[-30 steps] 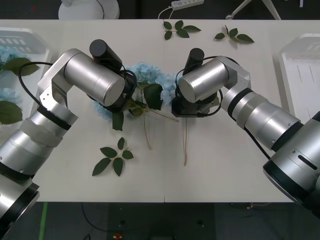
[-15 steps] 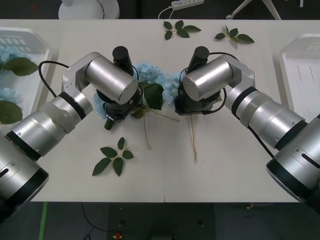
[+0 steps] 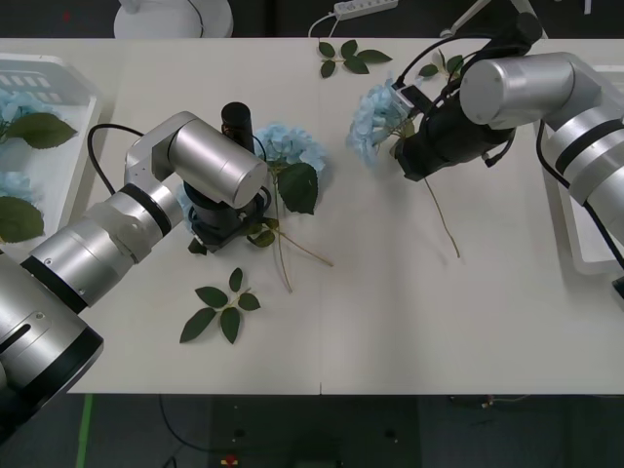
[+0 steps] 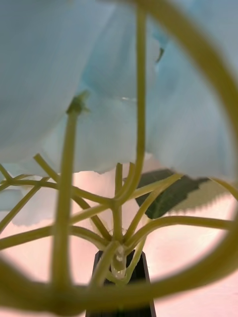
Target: Place the red flowers into the right box and the blue flowers into the left box. If a person shows an open palm, hand one flower to the person first, then continue sorting.
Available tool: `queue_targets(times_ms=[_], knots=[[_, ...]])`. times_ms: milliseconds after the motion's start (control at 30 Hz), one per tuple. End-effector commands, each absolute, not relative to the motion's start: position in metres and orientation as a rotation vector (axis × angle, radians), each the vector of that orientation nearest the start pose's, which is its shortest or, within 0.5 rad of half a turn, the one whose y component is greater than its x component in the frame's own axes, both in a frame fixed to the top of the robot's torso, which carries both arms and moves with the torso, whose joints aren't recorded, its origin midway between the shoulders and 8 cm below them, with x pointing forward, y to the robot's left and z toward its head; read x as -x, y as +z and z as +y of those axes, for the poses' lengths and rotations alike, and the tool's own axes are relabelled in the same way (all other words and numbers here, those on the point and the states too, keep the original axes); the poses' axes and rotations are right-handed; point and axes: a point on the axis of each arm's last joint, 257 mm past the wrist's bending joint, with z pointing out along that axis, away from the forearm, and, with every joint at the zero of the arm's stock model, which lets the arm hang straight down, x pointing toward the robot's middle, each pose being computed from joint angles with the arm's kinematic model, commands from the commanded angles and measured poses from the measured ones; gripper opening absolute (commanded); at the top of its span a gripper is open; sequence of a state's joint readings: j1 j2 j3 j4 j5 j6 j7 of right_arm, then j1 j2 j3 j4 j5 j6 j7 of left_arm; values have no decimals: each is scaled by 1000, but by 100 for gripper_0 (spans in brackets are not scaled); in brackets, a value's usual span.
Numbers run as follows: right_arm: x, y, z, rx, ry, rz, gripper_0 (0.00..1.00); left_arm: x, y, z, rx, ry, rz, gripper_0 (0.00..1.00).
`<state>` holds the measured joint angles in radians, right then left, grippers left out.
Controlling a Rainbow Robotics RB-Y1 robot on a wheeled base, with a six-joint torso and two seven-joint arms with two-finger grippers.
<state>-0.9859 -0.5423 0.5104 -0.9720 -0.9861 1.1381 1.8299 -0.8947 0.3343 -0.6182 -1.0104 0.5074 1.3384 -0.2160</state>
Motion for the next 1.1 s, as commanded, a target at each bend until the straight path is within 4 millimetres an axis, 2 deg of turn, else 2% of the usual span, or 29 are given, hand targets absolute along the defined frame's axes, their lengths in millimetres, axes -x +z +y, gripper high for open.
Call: queue_targets(times_ms=[33,67,100,133,167,200,233,300,567,733,867,933,967,1100], knots=[[-632,-137,-142,805,302,2253,0,-560,-306,132,960,-91,2571,100],[-629,-126,-131,818,354,2222,0,-560,-306,132,959,-87,2573,96],[-627,-122,-126,815,389,2213,0,-559,-306,132,957,-85,2575,87],[-622,-114,-113,803,475,2192,0,-559,-306,133,952,-82,2578,62],[-619,-105,-103,781,552,2169,0,-558,-308,132,950,-80,2583,46],[-615,-94,-94,763,632,2144,0,-557,-309,133,948,-77,2584,21],[-611,-89,-88,767,670,2125,0,-557,-310,133,948,-80,2587,3],[-607,-75,-76,805,703,2064,0,-555,-313,134,946,-79,2591,0],[-587,-22,-29,931,754,1848,0,-555,-322,138,931,-89,2590,0],[-573,3,0,969,780,1750,0,-563,-305,148,903,-80,2566,0],[-564,18,23,980,807,1681,0,-568,-263,164,910,-100,2536,0],[-561,25,35,978,819,1645,0,-568,-232,178,871,-115,2541,0],[-560,26,38,981,821,1637,0,-566,-226,182,864,-117,2549,0],[-554,34,54,999,830,1595,0,-559,-174,220,789,-128,2578,0]])
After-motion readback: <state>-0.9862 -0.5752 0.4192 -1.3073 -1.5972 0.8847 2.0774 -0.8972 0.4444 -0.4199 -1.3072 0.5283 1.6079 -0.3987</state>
